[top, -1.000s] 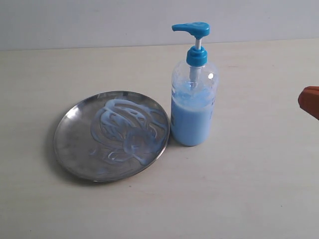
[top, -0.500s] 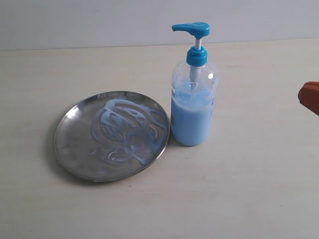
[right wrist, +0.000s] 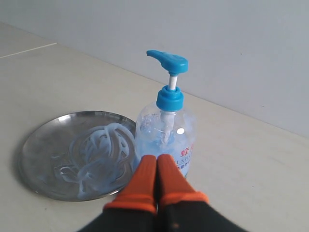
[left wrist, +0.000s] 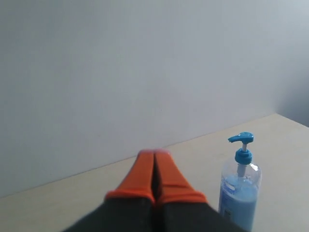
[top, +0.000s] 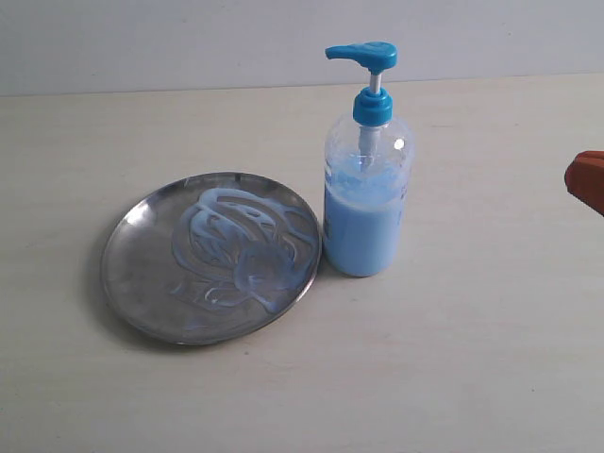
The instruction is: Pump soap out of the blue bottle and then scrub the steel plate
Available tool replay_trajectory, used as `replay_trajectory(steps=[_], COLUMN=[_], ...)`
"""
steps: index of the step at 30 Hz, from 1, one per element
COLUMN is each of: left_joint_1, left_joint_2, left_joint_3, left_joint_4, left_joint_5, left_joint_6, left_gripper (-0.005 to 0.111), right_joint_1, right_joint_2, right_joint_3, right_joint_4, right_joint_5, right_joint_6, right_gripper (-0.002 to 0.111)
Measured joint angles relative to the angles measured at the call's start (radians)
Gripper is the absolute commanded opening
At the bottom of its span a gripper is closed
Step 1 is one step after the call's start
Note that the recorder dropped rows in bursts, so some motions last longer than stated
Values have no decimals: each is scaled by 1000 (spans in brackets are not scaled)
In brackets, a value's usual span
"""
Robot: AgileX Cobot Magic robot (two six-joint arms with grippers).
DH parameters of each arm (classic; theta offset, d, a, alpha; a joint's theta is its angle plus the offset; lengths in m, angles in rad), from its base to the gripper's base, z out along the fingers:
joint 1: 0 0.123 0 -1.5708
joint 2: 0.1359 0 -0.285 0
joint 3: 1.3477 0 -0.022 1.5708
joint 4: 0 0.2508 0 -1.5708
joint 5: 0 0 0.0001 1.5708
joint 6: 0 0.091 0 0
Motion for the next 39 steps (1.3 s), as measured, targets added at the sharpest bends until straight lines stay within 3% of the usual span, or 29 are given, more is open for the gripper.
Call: replay_trajectory(steps=[9, 39], left_joint_1=[0, 0], left_joint_2=[-113, -117], left_joint_3=[72, 93], left_joint_4=[10, 12], left_joint_5=[6, -57], left_joint_6=[-12, -29], left_gripper=[0, 0], right_joint_1=[0, 0], right_joint_2=[0, 0], right_joint_3=[0, 0], right_joint_4=[0, 0], right_joint_5=[-2, -20], right_joint_6=[0, 0], right_gripper=[0, 0])
